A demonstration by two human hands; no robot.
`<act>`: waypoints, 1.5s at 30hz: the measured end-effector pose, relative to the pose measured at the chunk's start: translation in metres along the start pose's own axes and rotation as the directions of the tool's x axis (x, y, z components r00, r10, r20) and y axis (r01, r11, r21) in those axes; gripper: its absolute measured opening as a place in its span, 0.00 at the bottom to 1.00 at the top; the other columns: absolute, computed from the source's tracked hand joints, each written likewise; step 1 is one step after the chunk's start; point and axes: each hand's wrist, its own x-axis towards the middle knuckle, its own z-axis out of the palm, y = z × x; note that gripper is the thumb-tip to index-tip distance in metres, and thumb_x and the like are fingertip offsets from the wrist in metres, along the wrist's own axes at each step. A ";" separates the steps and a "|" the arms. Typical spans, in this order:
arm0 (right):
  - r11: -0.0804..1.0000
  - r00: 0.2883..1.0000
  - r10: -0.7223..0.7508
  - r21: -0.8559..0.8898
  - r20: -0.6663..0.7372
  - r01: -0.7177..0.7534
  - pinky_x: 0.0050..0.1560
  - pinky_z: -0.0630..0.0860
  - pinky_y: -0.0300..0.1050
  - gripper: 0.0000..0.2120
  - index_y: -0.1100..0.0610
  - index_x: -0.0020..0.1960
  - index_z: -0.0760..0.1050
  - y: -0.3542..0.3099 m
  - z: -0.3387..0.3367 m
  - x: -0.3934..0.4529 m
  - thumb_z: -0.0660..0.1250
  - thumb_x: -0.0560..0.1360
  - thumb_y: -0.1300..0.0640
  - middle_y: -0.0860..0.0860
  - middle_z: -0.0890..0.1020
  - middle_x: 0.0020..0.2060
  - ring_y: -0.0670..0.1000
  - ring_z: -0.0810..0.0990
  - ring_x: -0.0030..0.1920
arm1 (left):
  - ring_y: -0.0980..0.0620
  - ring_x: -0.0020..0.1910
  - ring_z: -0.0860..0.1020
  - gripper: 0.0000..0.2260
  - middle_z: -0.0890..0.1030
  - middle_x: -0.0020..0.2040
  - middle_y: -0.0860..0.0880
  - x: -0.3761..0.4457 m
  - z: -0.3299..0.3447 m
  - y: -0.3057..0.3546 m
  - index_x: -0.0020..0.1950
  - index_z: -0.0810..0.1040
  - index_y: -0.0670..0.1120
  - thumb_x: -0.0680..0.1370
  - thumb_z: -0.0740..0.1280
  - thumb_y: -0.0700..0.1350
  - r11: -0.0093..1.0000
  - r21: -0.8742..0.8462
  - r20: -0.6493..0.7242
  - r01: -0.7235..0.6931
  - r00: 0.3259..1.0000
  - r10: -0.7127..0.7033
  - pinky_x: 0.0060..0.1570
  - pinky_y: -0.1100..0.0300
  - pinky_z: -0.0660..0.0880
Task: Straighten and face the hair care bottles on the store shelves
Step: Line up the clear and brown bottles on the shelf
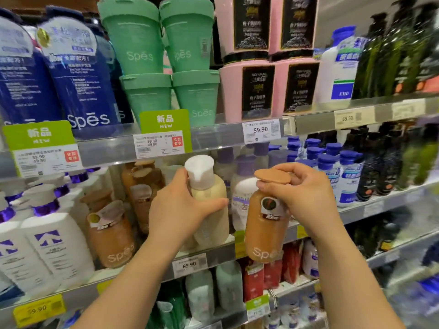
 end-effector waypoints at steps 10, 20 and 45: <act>0.998 0.966 0.047 -0.056 0.255 -0.034 0.29 0.73 0.30 0.17 0.50 0.48 0.82 0.021 -0.019 0.012 0.84 0.63 0.58 0.46 0.88 0.40 0.42 0.86 0.37 | 0.46 0.45 0.81 0.32 0.83 0.46 0.50 0.016 0.066 -0.010 0.51 0.70 0.51 0.61 0.70 0.73 0.970 0.241 -0.066 0.041 0.997 -0.026 0.30 0.56 0.63; 0.999 0.939 0.042 -0.001 0.342 -0.044 0.36 0.78 0.33 0.19 0.53 0.50 0.83 0.030 -0.009 0.025 0.84 0.62 0.59 0.47 0.88 0.40 0.45 0.87 0.41 | 0.47 0.38 0.81 0.31 0.77 0.36 0.51 0.021 0.072 -0.005 0.45 0.62 0.50 0.63 0.67 0.75 0.913 0.402 -0.100 0.069 0.995 -0.031 0.23 0.61 0.56; 0.996 0.960 0.060 0.046 0.273 -0.075 0.34 0.78 0.34 0.21 0.50 0.53 0.82 0.014 0.038 0.008 0.84 0.63 0.55 0.45 0.88 0.40 0.45 0.87 0.40 | 0.56 0.45 0.80 0.18 0.82 0.58 0.55 0.010 0.000 -0.028 0.66 0.77 0.54 0.77 0.68 0.54 0.971 0.207 -0.024 -0.119 0.992 0.127 0.50 0.59 0.77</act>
